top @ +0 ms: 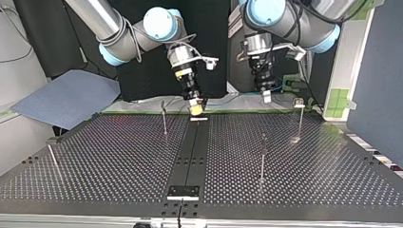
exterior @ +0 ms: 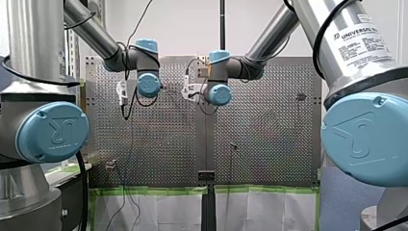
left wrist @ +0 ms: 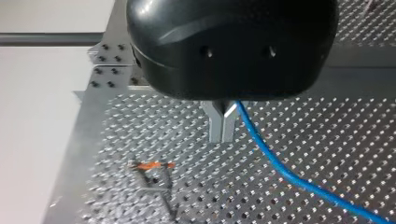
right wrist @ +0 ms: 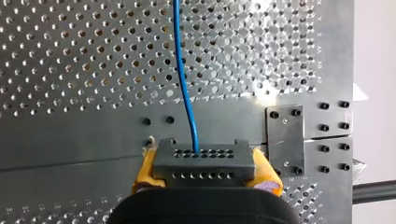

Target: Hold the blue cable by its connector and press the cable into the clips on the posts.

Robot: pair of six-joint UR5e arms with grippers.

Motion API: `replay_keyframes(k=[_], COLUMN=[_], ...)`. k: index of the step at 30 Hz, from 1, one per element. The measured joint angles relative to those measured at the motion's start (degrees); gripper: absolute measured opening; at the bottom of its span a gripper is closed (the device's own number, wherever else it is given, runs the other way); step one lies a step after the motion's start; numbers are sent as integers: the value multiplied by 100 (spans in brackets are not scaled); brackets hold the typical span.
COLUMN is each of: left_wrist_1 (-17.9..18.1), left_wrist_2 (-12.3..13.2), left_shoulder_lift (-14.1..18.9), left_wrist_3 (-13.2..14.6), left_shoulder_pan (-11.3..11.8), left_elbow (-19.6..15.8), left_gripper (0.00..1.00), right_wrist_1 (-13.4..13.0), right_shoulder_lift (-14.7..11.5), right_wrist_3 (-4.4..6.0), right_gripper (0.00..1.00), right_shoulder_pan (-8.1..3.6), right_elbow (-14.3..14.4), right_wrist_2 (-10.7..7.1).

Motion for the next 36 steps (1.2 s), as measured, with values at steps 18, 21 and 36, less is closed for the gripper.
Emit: replay_keyframes(k=[18, 21, 36], left_wrist_1=[-110, -117, -116], left_wrist_2=[-73, -14, 420], left_shoulder_lift=[259, 224, -191], left_wrist_3=[213, 175, -80], left_shoulder_pan=[156, 164, 356], left_elbow=[211, 262, 530], left_gripper=[0, 0, 0], right_wrist_1=[337, 343, 491], right_shoulder_lift=[9, 17, 399], right_wrist_3=[35, 52, 309], right_gripper=[0, 0, 0], right_shoulder_pan=[-7, -23, -79], right_elbow=[-402, -448, -861], right_wrist_2=[-21, -21, -34])
